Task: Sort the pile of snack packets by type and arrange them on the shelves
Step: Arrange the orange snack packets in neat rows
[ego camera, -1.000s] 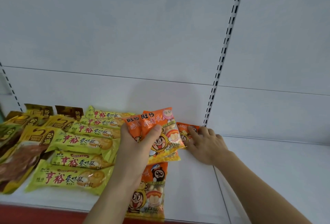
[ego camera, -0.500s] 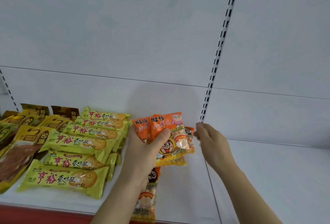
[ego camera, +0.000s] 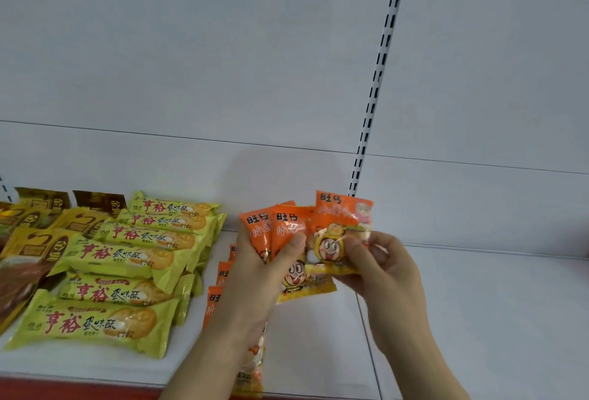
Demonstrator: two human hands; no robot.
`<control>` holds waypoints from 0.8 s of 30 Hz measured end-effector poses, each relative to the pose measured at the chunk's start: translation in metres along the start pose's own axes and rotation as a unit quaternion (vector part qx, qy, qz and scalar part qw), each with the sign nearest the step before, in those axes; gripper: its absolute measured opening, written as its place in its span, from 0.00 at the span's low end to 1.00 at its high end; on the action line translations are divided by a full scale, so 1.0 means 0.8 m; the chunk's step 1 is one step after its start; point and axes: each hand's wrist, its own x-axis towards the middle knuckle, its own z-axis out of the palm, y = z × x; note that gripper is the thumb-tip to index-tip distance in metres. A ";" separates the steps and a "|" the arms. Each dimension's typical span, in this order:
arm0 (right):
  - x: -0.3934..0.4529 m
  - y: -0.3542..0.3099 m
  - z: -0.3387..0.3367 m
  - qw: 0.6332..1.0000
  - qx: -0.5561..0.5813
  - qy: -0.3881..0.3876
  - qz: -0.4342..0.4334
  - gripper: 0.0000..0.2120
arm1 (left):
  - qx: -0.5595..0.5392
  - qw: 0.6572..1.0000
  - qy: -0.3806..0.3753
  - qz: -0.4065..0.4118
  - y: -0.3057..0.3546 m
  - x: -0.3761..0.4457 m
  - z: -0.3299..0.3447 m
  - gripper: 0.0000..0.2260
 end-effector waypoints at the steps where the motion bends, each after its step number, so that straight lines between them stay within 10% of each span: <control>1: 0.006 0.000 -0.006 1.000 0.001 0.027 -0.013 0.10 | -0.001 1.000 0.020 0.003 0.001 0.001 -0.005 0.26; 6: 0.041 0.010 -0.025 0.969 -0.229 0.046 -0.085 0.26 | -0.035 0.993 0.116 -0.003 0.008 0.015 -0.043 0.20; 12: 0.070 0.055 0.016 0.916 -0.386 -0.084 -0.073 0.20 | -0.050 0.992 0.115 -0.007 0.011 0.010 -0.052 0.19; 18: 0.072 0.091 0.016 0.718 -0.678 -0.129 -0.089 0.28 | -0.042 0.992 0.122 -0.007 0.007 0.005 -0.055 0.18; 24: 0.078 0.088 0.020 0.663 -0.723 -0.163 -0.103 0.28 | -0.033 0.992 0.121 -0.013 0.002 0.005 -0.056 0.18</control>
